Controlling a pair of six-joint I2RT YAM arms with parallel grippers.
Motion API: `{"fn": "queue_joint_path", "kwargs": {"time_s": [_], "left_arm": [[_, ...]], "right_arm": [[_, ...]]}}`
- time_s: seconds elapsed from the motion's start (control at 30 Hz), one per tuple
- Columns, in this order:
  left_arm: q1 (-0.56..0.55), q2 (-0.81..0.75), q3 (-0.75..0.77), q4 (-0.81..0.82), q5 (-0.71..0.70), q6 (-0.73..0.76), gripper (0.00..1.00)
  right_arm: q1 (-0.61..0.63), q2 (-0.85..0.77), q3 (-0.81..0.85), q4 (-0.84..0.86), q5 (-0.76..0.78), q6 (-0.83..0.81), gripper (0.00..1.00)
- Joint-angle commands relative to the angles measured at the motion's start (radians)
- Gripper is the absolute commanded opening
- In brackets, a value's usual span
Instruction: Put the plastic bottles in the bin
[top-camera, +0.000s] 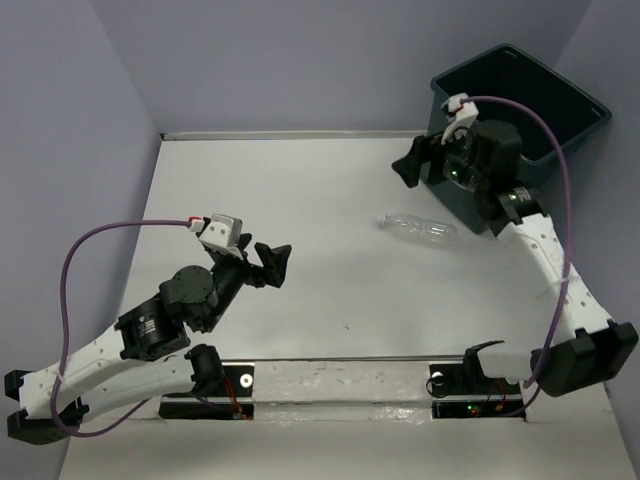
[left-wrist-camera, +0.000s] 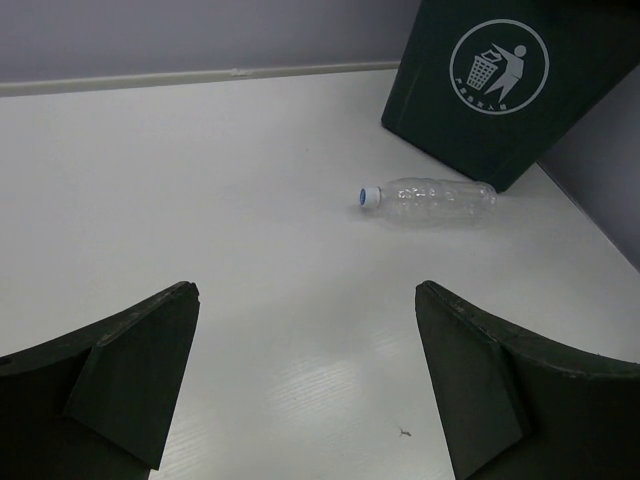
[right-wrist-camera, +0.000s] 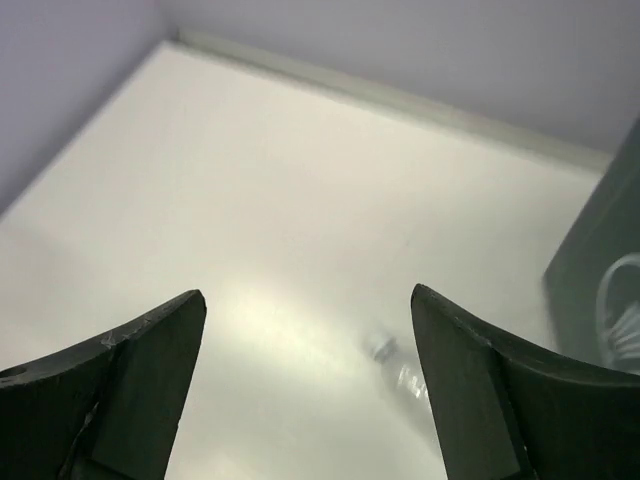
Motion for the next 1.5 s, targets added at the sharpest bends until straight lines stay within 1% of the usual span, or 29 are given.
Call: {"fn": "queue_joint_path", "kwargs": {"time_s": [0.0,0.03,0.13,0.17,0.2,0.23,0.3,0.33,0.37,0.4,0.53,0.6,0.7,0.8,0.83,0.9,0.93,0.97,1.0,1.03,1.07,1.1,1.17,1.23,1.33,1.37,1.47], "left_arm": [[0.002,-0.01,-0.005,0.036,-0.038,0.007,0.99],[0.002,-0.009,-0.007,0.037,-0.038,0.008,0.99],[0.002,-0.001,-0.004,0.037,-0.034,0.01,0.99],[0.002,-0.001,-0.002,0.036,-0.035,0.01,0.99],[0.002,0.0,-0.003,0.036,-0.035,0.01,0.99],[0.002,0.0,-0.005,0.034,-0.037,0.01,0.99],[0.002,0.005,-0.003,0.03,-0.048,0.008,0.99],[0.002,0.005,-0.003,0.028,-0.048,0.008,0.99],[0.002,0.005,-0.002,0.027,-0.052,0.01,0.99],[0.002,0.007,-0.003,0.025,-0.054,0.008,0.99],[0.002,0.002,-0.003,0.025,-0.049,0.008,0.99],[0.002,0.001,-0.005,0.028,-0.045,0.01,0.99],[0.002,0.005,-0.003,0.03,-0.04,0.011,0.99],[0.002,0.01,-0.002,0.028,-0.035,0.01,0.99],[0.002,0.008,-0.002,0.027,-0.035,0.01,0.99],[0.001,0.007,-0.002,0.027,-0.037,0.01,0.99],[0.002,0.004,-0.003,0.027,-0.037,0.01,0.99],[0.002,0.002,-0.002,0.027,-0.038,0.008,0.99],[0.002,0.001,-0.002,0.028,-0.04,0.008,0.99],[0.002,0.002,-0.003,0.028,-0.038,0.01,0.99],[0.002,0.002,-0.003,0.028,-0.037,0.008,0.99],[0.002,0.002,-0.003,0.03,-0.037,0.008,0.99],[0.002,0.005,-0.003,0.03,-0.032,0.008,0.99],[0.002,0.007,-0.003,0.03,-0.032,0.01,0.99],[0.002,0.007,-0.003,0.028,-0.034,0.008,0.99],[0.002,0.005,-0.003,0.028,-0.035,0.008,0.99],[0.002,0.002,-0.003,0.028,-0.045,0.01,0.99]], "right_arm": [[0.016,0.099,-0.165,-0.127,-0.082,-0.087,0.91],[0.034,0.107,-0.185,-0.144,0.011,-0.138,0.91],[0.092,0.154,-0.197,-0.181,0.102,-0.244,0.96],[0.108,0.197,-0.188,-0.196,0.141,-0.266,0.98],[0.121,0.228,-0.171,-0.21,0.223,-0.307,0.98],[0.137,0.26,-0.155,-0.225,0.262,-0.33,0.98],[0.18,0.381,-0.086,-0.285,0.395,-0.392,0.97],[0.193,0.426,-0.057,-0.322,0.396,-0.412,0.96],[0.204,0.502,-0.015,-0.372,0.475,-0.435,0.96],[0.204,0.535,0.0,-0.386,0.535,-0.444,0.96],[0.204,0.608,0.02,-0.403,0.587,-0.489,0.97],[0.204,0.622,0.024,-0.397,0.594,-0.505,0.99],[0.204,0.653,0.033,-0.377,0.65,-0.539,1.0],[0.204,0.697,0.054,-0.374,0.65,-0.562,0.99],[0.204,0.708,0.062,-0.376,0.624,-0.561,0.93],[0.204,0.736,0.066,-0.382,0.598,-0.552,0.85],[0.204,0.74,0.068,-0.387,0.587,-0.533,0.78],[0.204,0.743,0.062,-0.39,0.583,-0.529,0.69],[0.204,0.742,0.059,-0.391,0.578,-0.519,0.64],[0.204,0.731,0.053,-0.393,0.561,-0.506,0.61],[0.204,0.719,0.047,-0.393,0.552,-0.501,0.56],[0.204,0.705,0.039,-0.393,0.541,-0.492,0.53],[0.215,0.65,0.04,-0.388,0.5,-0.461,0.44],[0.226,0.601,0.047,-0.371,0.482,-0.421,0.41],[0.264,0.486,0.048,-0.305,0.414,-0.378,0.31],[0.264,0.424,0.042,-0.257,0.365,-0.352,0.27],[0.286,0.316,0.031,-0.175,0.295,-0.299,0.26]]}}
